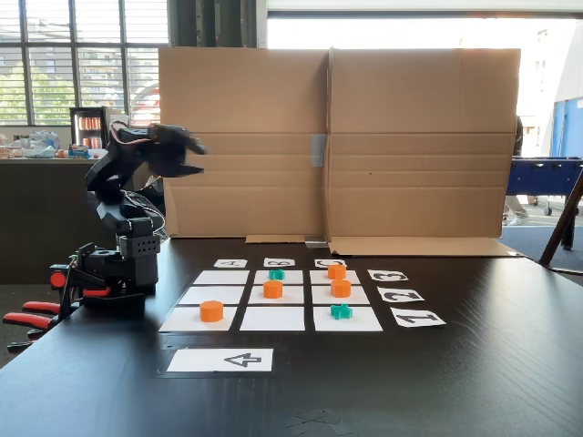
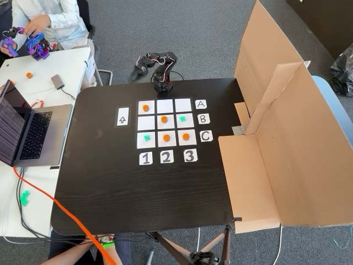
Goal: Pick up the round, orange token and place it in the grid on square B2.
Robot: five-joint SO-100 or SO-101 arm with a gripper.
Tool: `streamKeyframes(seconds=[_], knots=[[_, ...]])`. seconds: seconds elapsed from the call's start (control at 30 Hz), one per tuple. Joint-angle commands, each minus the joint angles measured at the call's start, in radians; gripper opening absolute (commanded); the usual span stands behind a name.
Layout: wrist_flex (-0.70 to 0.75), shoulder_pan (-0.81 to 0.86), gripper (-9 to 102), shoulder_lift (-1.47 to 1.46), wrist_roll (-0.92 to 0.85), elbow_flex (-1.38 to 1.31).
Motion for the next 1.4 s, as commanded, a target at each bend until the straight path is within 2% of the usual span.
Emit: streamKeyframes(seconds=[0.0,0.17,0.4,0.6,1.37], knots=[[-0.035,0.250,-1,0.095,0.038,0.081],[-0.048,0.543,-1,0.206,0.071,0.293],[-0.095,0.735,-1,0.348,0.020,0.598],[-0.091,0.778,-1,0.417,-0.020,0.761],[-0.097,0.782,-1,0.416,-0.015,0.764]])
